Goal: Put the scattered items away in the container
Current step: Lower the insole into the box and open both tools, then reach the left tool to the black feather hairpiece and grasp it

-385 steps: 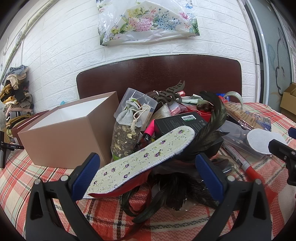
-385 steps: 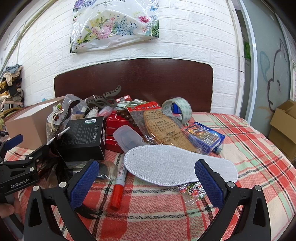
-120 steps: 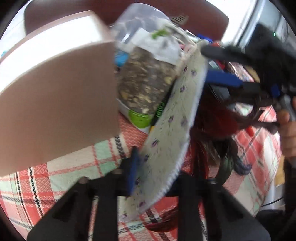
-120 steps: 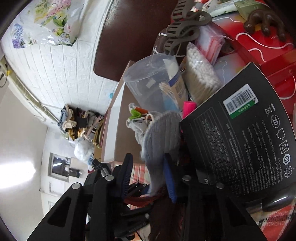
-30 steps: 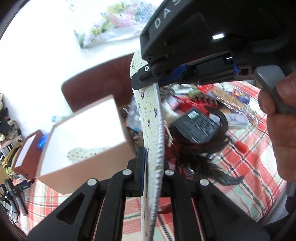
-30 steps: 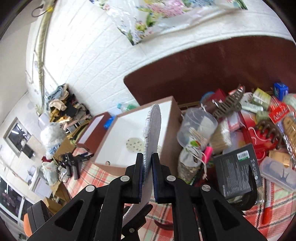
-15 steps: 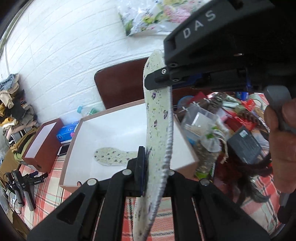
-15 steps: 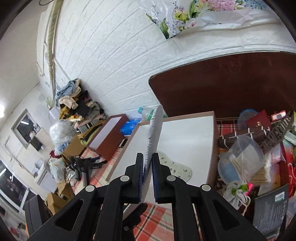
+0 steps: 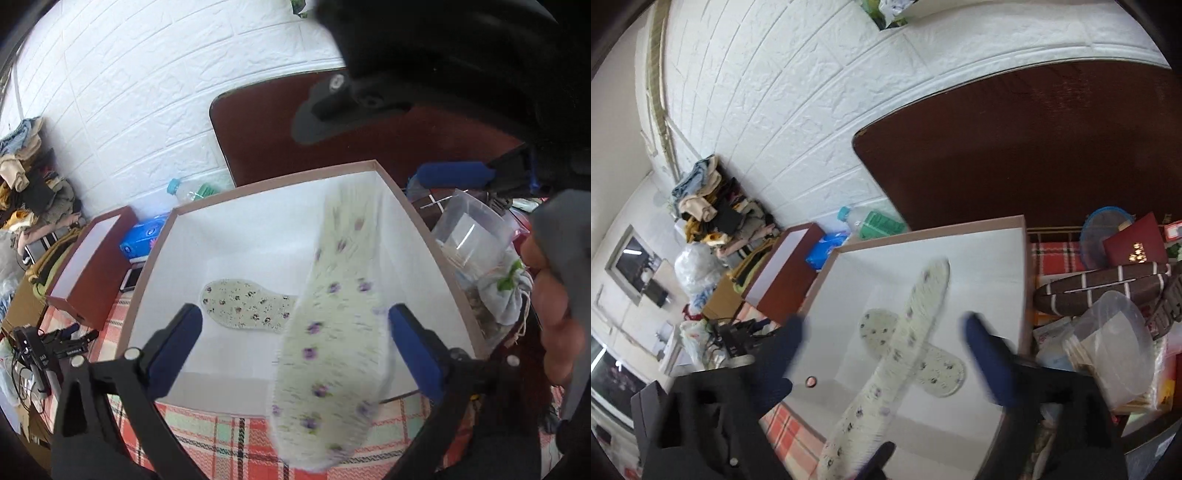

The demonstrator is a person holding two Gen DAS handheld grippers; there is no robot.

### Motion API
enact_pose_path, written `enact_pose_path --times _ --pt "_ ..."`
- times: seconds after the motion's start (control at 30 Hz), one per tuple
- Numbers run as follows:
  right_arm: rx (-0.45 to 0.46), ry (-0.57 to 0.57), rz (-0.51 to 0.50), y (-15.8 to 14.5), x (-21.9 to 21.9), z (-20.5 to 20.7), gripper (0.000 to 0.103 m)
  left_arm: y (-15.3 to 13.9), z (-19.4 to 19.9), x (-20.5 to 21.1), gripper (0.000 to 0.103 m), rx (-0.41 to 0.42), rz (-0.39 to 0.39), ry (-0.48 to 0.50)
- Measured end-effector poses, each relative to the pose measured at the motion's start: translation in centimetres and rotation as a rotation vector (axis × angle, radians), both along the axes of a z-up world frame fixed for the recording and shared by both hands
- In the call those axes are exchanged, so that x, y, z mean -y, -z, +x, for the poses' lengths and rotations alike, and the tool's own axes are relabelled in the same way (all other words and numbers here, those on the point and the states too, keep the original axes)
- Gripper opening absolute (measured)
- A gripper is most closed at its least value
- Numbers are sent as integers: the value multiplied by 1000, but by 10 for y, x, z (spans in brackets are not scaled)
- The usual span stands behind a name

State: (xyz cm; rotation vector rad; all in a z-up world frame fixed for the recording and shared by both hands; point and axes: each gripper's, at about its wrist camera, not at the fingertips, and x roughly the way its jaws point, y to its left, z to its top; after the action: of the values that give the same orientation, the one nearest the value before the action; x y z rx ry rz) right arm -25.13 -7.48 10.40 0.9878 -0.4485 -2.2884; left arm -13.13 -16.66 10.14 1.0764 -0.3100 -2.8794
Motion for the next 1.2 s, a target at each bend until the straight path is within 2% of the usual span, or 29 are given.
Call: enact_pose_path --times 0.2,0.33,0.57,0.77,0.93,1.07,1.2 --pt "9 -14 -31 -8 -15 8 103 -1 9 -8 102 4 -20 1" --pt "-1 0 -49 -16 -36 25 103 -8 23 -18 102 -7 -6 16" --pt "-13 20 -4 -15 -85 75 103 -2 62 -42 102 16 83 110" --pt "-2 80 31 5 -144 119 103 22 96 -70 102 79 174 191" --pt "68 170 7 38 -195 147 103 44 117 -89 102 117 266 225" --pt "103 202 8 61 -216 164 103 54 131 -109 102 133 272 267" --pt "100 206 38 68 -221 175 103 60 139 -123 102 144 307 293"
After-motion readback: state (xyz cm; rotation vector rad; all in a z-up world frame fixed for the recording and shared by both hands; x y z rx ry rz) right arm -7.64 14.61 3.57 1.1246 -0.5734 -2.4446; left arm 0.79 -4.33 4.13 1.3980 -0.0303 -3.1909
